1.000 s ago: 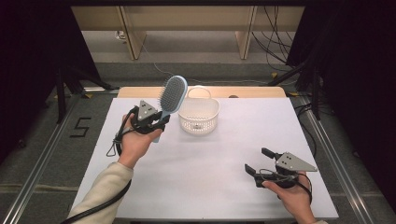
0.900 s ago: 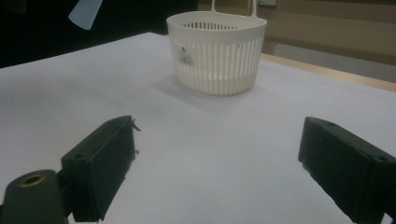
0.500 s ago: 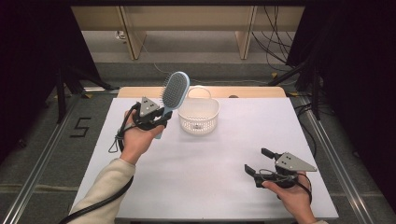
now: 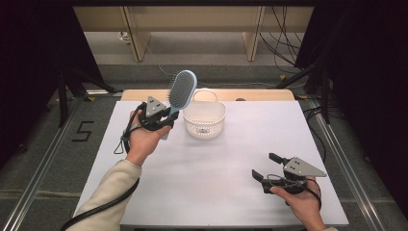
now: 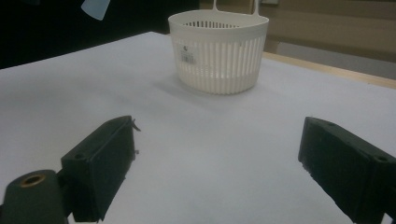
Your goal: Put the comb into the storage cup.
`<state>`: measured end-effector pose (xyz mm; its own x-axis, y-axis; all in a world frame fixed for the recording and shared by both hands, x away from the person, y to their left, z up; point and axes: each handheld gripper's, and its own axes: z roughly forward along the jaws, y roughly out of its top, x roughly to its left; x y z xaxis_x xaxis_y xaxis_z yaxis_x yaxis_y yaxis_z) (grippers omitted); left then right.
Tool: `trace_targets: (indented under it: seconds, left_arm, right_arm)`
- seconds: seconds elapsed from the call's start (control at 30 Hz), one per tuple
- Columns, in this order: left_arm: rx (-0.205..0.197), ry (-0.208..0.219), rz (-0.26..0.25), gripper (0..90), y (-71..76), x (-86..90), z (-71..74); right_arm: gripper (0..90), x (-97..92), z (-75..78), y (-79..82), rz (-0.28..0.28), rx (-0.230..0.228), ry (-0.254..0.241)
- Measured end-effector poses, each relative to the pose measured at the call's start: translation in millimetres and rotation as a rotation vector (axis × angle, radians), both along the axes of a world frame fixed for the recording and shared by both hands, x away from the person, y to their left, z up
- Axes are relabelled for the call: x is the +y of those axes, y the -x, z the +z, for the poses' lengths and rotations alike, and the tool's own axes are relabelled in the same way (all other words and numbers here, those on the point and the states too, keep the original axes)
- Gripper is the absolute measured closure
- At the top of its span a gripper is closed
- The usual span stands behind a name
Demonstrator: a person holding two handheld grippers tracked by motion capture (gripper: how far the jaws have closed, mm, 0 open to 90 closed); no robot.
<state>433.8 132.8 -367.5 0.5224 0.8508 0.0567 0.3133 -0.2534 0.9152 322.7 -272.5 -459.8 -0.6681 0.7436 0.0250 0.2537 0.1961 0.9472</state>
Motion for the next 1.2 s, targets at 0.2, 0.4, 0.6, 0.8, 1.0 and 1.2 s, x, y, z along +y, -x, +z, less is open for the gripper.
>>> trace_targets:
  seconds: [0.2,0.4,0.6,0.8,1.0,1.2]
  left_arm:
    - [-0.014,-0.007,-0.005,69.6,-1.3,-3.2,2.5]
    - [-0.017,-0.006,-0.006,69.6,-3.3,-5.2,2.0]
    - [-0.023,0.004,-0.009,69.7,-5.7,-7.4,2.3]
    - [-0.029,0.007,-0.009,69.6,-8.0,-9.7,2.0]
    - [-0.026,0.007,-0.011,69.6,-9.7,-11.9,0.4]
    - [-0.035,0.011,-0.011,69.6,-12.3,-13.4,1.3]
  right_arm:
    - [11.8,0.0,-0.1,0.0,0.001,0.001,-0.001]
    - [11.7,0.2,-0.4,-0.3,0.002,0.0,-0.002]
    - [11.7,0.2,-0.5,-0.3,0.003,0.0,-0.004]
    - [11.7,0.3,-0.7,-0.2,0.005,0.006,-0.003]
    - [11.7,0.3,-0.7,-0.3,0.004,0.003,-0.004]
    - [11.7,0.1,-0.7,-0.4,0.002,0.003,-0.003]
